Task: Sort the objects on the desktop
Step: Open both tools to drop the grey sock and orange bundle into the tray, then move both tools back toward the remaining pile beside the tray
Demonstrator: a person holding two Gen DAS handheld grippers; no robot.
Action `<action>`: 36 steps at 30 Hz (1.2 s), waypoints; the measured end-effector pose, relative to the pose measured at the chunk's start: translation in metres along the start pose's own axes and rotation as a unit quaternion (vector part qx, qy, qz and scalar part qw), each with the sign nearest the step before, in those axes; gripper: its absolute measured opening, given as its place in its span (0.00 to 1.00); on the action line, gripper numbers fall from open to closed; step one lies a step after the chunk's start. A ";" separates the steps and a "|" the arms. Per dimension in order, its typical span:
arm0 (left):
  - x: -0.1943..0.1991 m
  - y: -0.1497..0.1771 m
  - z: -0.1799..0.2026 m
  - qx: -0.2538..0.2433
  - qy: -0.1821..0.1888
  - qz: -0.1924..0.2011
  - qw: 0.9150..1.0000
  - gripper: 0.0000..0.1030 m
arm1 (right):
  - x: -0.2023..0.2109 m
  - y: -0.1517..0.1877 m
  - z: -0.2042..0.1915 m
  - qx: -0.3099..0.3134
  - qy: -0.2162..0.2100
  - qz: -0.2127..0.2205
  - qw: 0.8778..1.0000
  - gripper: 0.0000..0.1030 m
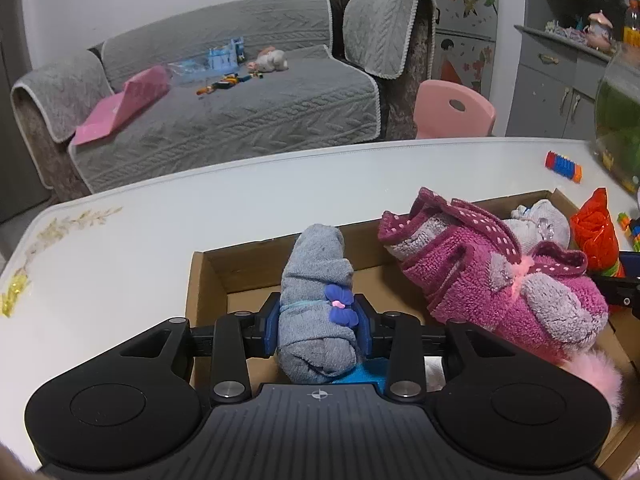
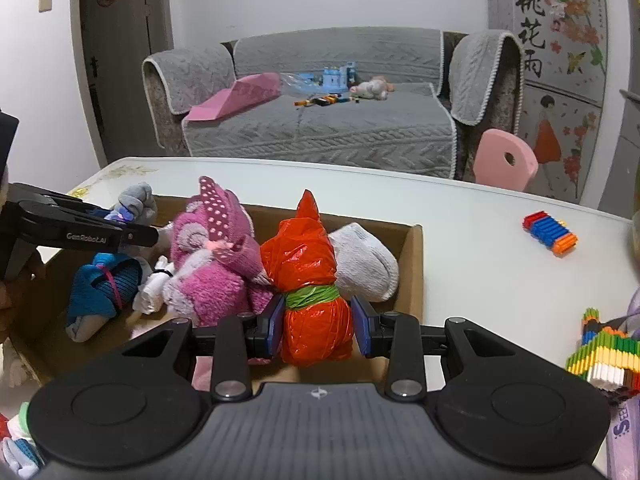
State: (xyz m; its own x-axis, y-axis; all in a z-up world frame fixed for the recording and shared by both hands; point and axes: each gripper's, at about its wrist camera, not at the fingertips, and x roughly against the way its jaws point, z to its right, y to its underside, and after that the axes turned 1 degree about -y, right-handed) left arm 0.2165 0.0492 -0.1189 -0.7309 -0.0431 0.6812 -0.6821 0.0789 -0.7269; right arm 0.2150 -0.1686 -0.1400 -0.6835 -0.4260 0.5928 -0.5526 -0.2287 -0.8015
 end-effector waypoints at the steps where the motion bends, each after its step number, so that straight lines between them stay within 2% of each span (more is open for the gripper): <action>1: -0.001 -0.001 0.000 0.002 -0.001 -0.001 1.000 0.49 | -0.001 0.000 0.000 -0.001 0.000 -0.001 1.000 0.32; 4: 0.000 -0.001 -0.001 0.004 0.000 0.000 1.000 0.52 | -0.001 0.000 0.000 -0.002 0.002 0.001 1.000 0.33; 8: 0.007 -0.001 -0.001 0.001 -0.004 0.013 1.000 0.70 | 0.003 0.000 -0.002 -0.001 0.003 0.015 1.000 0.35; 13: 0.025 -0.005 -0.003 0.000 0.001 0.030 1.000 0.80 | 0.009 -0.001 -0.002 0.001 0.005 0.029 1.000 0.41; 15: 0.045 -0.004 -0.010 0.002 -0.001 0.051 0.999 0.84 | 0.015 -0.002 -0.004 0.003 0.004 0.040 0.999 0.46; 17: 0.072 0.001 -0.023 0.011 -0.010 0.073 0.997 0.90 | 0.027 0.000 -0.008 0.012 0.001 0.061 0.998 0.57; 21: 0.122 0.023 -0.053 0.044 -0.025 0.111 0.993 0.97 | 0.057 0.009 -0.017 0.034 -0.010 0.099 0.994 0.66; 24: 0.149 0.048 -0.076 0.055 -0.057 0.127 0.989 1.00 | 0.075 0.018 -0.024 0.041 -0.024 0.113 0.993 0.75; 27: 0.156 0.075 -0.101 0.089 -0.088 0.117 0.985 1.00 | 0.085 0.024 -0.029 0.030 -0.044 0.114 0.992 0.77; 30: 0.143 0.101 -0.121 0.125 -0.098 0.077 0.984 0.99 | 0.091 0.037 -0.037 0.024 -0.047 0.107 0.993 0.77; 33: 0.125 0.110 -0.116 0.078 -0.125 0.050 0.988 0.99 | 0.091 0.050 -0.045 0.023 -0.041 0.091 0.995 0.77; 36: 0.107 0.114 -0.103 0.022 -0.130 0.036 0.991 0.99 | 0.088 0.065 -0.048 0.016 -0.045 0.068 0.997 0.77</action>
State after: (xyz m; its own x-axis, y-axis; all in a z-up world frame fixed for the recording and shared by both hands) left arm 0.0626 0.1560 -0.1197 -0.7548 -0.2953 0.5858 -0.6239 0.0471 -0.7801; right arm 0.0959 -0.1789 -0.1364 -0.7050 -0.5316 0.4694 -0.4404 -0.1906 -0.8773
